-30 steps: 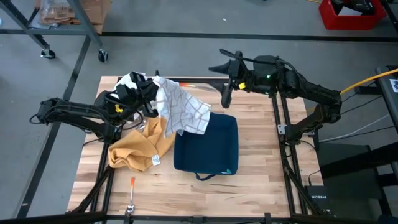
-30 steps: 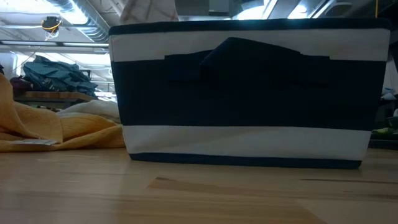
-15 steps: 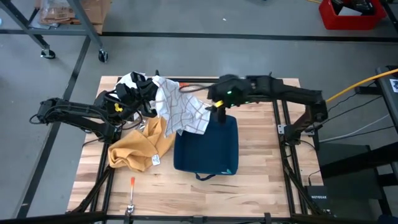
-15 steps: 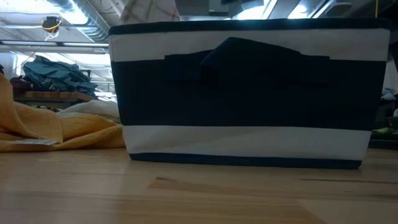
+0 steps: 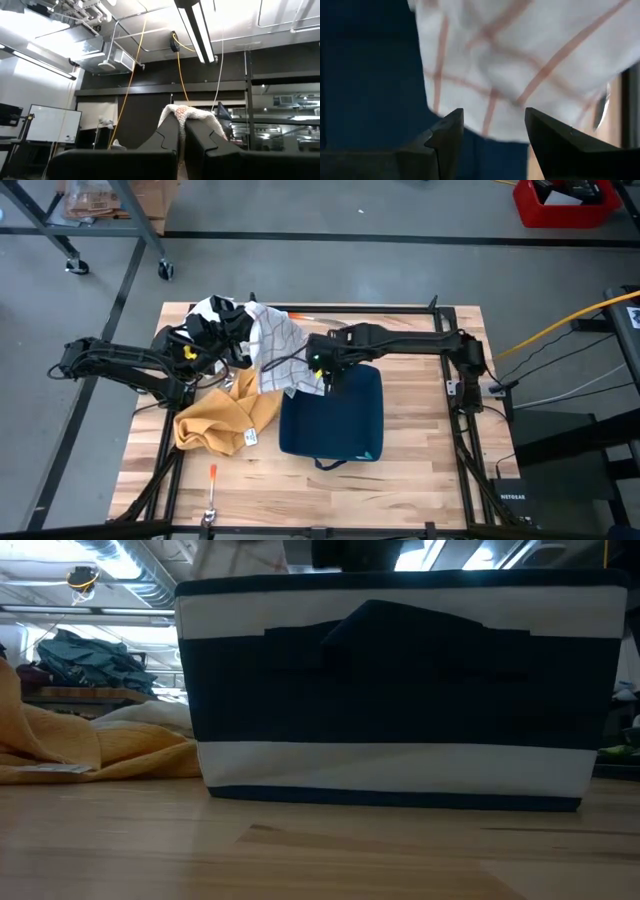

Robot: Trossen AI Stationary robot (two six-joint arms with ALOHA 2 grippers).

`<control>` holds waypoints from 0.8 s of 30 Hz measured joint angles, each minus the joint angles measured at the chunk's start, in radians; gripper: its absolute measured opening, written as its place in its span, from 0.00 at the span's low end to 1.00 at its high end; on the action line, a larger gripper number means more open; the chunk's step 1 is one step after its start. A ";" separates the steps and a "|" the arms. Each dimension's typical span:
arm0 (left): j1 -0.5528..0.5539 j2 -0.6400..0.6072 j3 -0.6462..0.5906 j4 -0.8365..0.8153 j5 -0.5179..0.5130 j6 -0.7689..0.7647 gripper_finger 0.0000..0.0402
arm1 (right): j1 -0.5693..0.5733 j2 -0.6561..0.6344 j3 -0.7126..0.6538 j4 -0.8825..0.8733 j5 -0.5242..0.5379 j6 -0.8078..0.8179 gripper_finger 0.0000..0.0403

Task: Fold towel
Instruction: Fold the white-and-brown checkered towel

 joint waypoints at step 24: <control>0.003 -0.035 0.000 -0.032 0.000 0.016 0.00 | 0.128 0.041 0.000 0.186 0.045 -0.031 0.53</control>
